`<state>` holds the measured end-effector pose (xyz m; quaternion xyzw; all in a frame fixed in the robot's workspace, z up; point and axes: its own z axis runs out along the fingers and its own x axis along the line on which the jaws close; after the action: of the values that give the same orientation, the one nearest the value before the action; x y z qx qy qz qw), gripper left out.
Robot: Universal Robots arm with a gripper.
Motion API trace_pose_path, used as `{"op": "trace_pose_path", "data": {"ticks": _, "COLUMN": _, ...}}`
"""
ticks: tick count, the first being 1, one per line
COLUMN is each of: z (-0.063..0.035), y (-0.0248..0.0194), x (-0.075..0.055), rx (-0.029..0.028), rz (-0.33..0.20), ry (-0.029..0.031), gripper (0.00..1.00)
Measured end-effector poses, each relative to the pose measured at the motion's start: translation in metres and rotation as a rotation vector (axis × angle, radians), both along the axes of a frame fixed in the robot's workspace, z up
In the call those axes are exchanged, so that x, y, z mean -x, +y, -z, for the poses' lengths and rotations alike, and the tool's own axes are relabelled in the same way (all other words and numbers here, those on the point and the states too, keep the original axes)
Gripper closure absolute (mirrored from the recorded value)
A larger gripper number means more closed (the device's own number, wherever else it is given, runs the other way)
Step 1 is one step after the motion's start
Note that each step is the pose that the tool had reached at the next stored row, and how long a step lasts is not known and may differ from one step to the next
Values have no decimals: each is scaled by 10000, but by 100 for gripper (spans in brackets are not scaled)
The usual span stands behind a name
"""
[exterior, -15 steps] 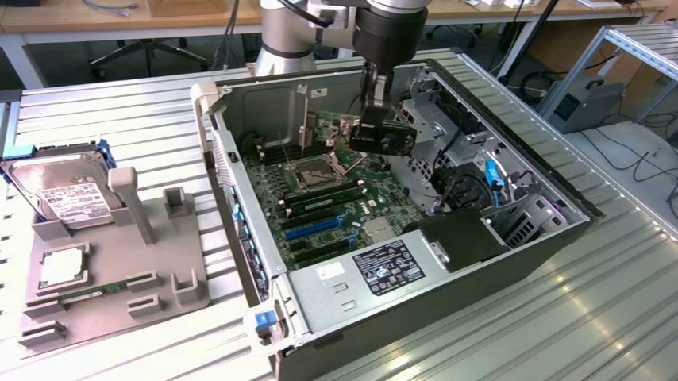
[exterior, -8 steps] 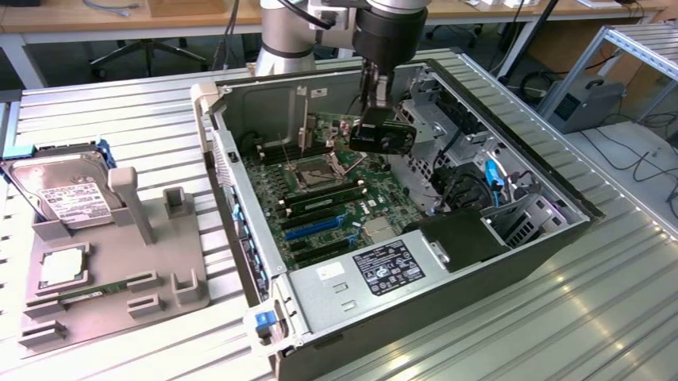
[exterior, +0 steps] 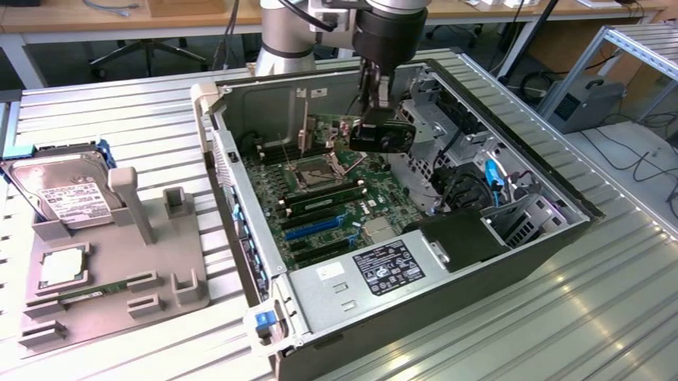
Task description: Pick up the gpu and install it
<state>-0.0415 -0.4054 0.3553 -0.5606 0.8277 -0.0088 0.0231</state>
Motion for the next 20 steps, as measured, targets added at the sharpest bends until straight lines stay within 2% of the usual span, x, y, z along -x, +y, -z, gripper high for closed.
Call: {"op": "trace_pose_path", "data": {"ticks": 20, "z": 4, "y": 0, "x": 0, "rx": 0, "rz": -1197, "ry": 0, "gripper": 73}}
